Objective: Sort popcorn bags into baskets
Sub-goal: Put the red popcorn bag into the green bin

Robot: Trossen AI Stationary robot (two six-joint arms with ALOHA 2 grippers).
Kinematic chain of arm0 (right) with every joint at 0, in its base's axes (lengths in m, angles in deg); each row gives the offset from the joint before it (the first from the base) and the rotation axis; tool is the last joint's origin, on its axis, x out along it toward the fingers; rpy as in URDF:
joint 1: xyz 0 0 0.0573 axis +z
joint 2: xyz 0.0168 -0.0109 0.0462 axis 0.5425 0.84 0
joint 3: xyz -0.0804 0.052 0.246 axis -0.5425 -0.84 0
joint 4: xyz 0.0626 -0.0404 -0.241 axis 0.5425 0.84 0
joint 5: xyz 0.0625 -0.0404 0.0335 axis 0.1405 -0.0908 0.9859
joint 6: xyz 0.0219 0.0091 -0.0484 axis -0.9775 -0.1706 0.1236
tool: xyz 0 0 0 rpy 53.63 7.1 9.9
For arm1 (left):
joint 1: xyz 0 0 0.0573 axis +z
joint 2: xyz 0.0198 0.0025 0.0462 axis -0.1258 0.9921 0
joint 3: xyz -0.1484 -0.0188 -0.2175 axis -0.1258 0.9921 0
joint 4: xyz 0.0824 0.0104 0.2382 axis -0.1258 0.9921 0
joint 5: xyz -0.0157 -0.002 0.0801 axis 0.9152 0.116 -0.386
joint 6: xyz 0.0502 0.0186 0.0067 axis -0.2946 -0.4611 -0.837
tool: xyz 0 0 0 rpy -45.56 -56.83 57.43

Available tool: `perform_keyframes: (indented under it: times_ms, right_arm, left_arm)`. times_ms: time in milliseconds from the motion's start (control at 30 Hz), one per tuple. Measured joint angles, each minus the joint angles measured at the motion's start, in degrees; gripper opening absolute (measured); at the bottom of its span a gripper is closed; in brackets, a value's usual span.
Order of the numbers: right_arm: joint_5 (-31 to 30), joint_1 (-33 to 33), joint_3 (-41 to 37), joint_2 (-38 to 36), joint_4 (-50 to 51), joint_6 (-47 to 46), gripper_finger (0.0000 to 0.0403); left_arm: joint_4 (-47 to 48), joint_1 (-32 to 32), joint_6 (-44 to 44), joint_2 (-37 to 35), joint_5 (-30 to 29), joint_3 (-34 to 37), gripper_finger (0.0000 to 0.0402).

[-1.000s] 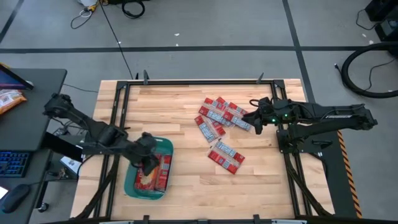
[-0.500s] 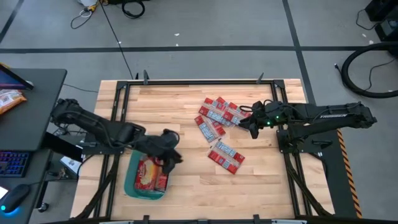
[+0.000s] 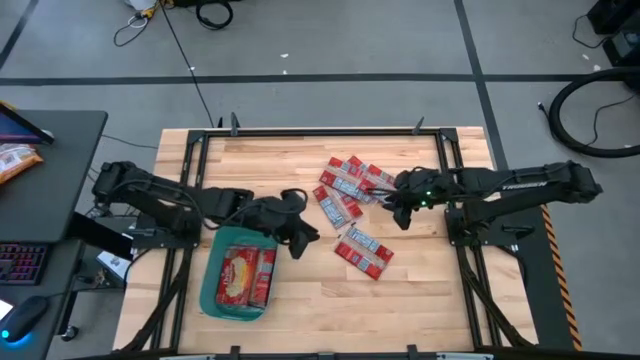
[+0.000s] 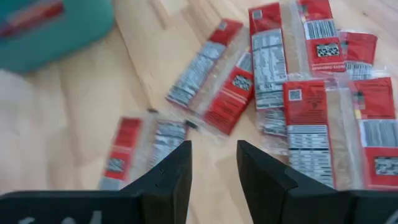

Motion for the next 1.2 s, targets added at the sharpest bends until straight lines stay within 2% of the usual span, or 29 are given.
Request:
perform_keyframes:
  times_ms: [200, 433, 667, 833, 933, 1067, 1200]
  right_arm:
    - [-0.5, -1.6, 0.0, 8.2, -0.3, 6.9, 0.0177]
    - [-9.4, -5.8, 0.0, 17.8, -1.7, 14.7, 0.026]
    - [-8.8, -9.6, 0.0, 26.0, -7.7, 20.1, 0.0313]
    - [-7.3, -10.3, 0.0, 29.8, -10.8, 20.3, 0.0313]
    - [-10.3, -10.1, 0.0, 31.9, -11.0, 20.3, 0.0303]
    - [-13.2, -10.2, 0.1, 35.1, -11.8, 20.7, 0.0281]
    - [-14.2, -10.1, 0.3, 36.9, -12.6, 19.9, 0.0243]
  left_arm:
    - [1.0, 0.2, -1.6, 0.2, 0.3, -2.1, 0.0116]
    - [11.8, 0.1, -6.3, 0.1, 2.2, -9.5, 0.0116]
    - [23.4, -0.1, -6.4, -0.7, 4.8, -16.2, 0.0116]
    - [28.1, -0.8, -7.4, -0.8, 6.4, -20.4, 0.0116]
    - [28.3, -0.9, -9.0, -0.8, 6.5, -21.9, 0.0116]
    - [28.5, -0.9, -8.9, -0.8, 6.7, -22.2, 0.0116]
    - [28.7, -0.9, -9.0, -0.8, 9.5, -22.3, 0.0116]
